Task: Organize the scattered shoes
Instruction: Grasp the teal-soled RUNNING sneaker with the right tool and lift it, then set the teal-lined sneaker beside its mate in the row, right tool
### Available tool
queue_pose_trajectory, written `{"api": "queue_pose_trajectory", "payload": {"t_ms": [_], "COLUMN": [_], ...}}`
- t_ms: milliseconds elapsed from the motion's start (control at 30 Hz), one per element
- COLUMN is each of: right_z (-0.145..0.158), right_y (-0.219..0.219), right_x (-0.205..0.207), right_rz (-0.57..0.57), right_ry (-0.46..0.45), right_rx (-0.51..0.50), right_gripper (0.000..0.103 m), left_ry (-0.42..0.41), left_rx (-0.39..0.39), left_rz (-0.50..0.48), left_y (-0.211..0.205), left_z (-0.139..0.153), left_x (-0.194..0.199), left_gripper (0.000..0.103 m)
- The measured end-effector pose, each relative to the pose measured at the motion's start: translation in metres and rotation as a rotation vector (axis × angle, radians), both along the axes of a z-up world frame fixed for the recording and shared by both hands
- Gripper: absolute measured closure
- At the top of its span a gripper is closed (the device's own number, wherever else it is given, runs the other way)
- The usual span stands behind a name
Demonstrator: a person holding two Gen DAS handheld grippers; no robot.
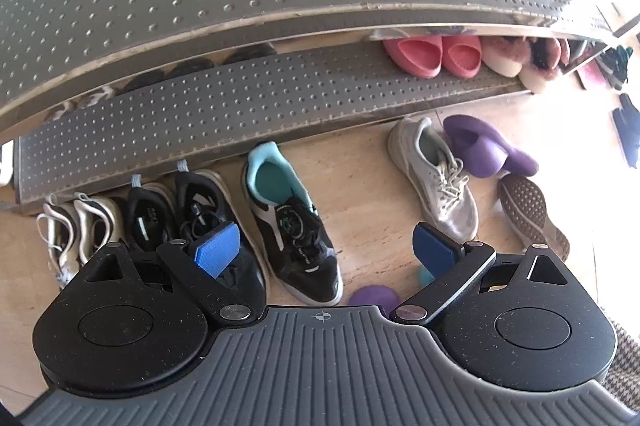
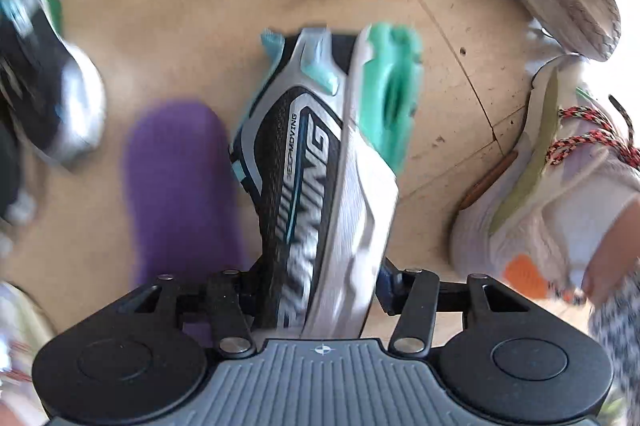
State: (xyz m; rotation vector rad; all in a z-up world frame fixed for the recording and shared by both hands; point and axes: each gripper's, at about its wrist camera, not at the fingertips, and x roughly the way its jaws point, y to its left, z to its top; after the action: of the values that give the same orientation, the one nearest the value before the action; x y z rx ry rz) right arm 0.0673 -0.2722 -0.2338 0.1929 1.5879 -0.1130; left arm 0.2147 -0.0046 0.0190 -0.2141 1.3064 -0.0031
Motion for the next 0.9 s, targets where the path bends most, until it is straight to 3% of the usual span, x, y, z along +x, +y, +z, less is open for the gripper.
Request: {"api": "queue_pose_trajectory", "payload": {"t_ms": [233,367,400,500,700,900], "right_z": [0.063,0.070,0.067,0.067,0.107,0.074], "right_y": [0.030,0.043,0.041,0.030,0.014,0.031], "right_x": [0.047,0.093,0.106,0.145,0.146,0.149], "right_rz": [0.081,0.249,0.248,0.220,0.388,0.503], "right_ry": [-0.227,-0.340,-0.321,-0.243,-0.338,-0.424], "right_rx": [0.220,0.390,0.325,0.097,-0.002,0.037], "right_gripper": [0.052,0.040,0.032,0.029,0.029,0.029], "left_ry": [-0.015,-0.002,0.006,0.016,0.027,0.047], "left_rx": [-0.016,-0.003,0.010,0.024,0.010,0.005], "left_rz": [0.033,0.052,0.057,0.067,0.050,0.035], "left_y": [0.013,0.020,0.021,0.022,0.010,-0.003], "left_z": [0.005,0.000,-0.004,-0.008,-0.013,-0.019], "left_x": [0.003,0.007,0.008,0.010,0.013,0.016], "left_gripper": [0.006,0.006,0.006,0.006,0.006,0.006]}}
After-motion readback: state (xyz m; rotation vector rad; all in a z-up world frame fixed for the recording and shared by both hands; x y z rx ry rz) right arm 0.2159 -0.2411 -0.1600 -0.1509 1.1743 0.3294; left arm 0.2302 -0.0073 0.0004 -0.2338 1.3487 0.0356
